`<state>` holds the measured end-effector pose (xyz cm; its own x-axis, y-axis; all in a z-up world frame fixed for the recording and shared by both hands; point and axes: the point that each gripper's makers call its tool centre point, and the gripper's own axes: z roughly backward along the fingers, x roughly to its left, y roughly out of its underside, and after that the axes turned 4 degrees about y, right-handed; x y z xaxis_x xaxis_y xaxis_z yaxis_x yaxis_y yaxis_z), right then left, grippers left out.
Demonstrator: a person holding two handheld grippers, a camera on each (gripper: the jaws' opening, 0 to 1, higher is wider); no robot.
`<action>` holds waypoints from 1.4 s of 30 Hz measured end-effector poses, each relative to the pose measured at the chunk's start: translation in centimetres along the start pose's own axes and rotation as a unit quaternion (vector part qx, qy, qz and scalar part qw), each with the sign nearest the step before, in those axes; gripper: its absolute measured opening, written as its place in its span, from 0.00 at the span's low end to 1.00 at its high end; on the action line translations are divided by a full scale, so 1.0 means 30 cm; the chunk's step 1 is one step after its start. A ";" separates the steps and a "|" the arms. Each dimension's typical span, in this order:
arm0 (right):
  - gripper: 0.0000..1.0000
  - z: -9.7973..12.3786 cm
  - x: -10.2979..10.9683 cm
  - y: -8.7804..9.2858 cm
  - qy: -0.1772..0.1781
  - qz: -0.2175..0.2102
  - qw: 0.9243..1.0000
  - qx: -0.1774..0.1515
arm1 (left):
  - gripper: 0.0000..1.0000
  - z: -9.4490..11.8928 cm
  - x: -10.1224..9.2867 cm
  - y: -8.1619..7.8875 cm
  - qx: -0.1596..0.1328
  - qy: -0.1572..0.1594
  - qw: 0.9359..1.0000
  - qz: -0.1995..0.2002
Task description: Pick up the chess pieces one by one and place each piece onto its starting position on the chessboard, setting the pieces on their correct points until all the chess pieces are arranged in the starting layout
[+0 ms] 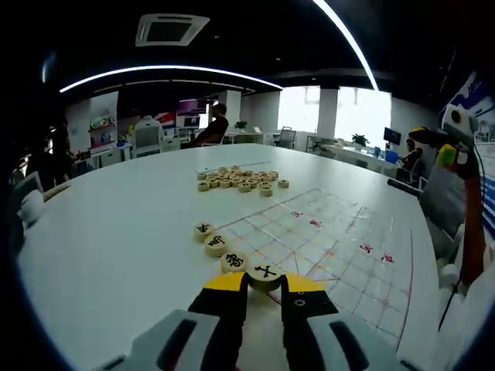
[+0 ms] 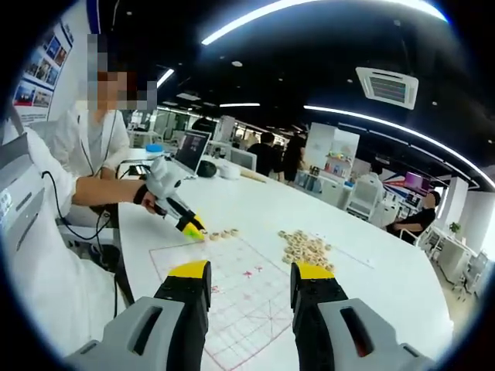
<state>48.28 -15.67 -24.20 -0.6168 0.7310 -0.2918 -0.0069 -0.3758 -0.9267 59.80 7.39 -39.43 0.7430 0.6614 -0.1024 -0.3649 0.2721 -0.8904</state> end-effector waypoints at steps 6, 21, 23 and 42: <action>0.42 0.001 0.001 -0.001 0.001 0.000 1.000 -0.001 | 0.20 -0.013 0.014 0.023 0.006 -0.006 1.000 0.012; 0.42 0.003 -0.001 0.002 0.002 0.001 1.000 0.001 | 0.35 -0.017 -0.006 0.021 0.006 -0.002 1.000 0.014; 0.42 0.004 0.000 0.000 0.002 0.001 1.000 0.000 | 0.36 -0.005 -0.013 0.012 0.005 0.000 1.000 0.009; 0.42 0.003 0.001 0.001 0.001 0.003 1.000 0.002 | 0.45 -0.022 0.096 -0.303 -0.051 -0.036 0.997 -0.046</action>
<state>48.17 -15.71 -24.22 -0.6149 0.7304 -0.2972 -0.0062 -0.3813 -0.9244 65.61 6.37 -31.92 0.7271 0.6865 0.0117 -0.2350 0.2647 -0.9353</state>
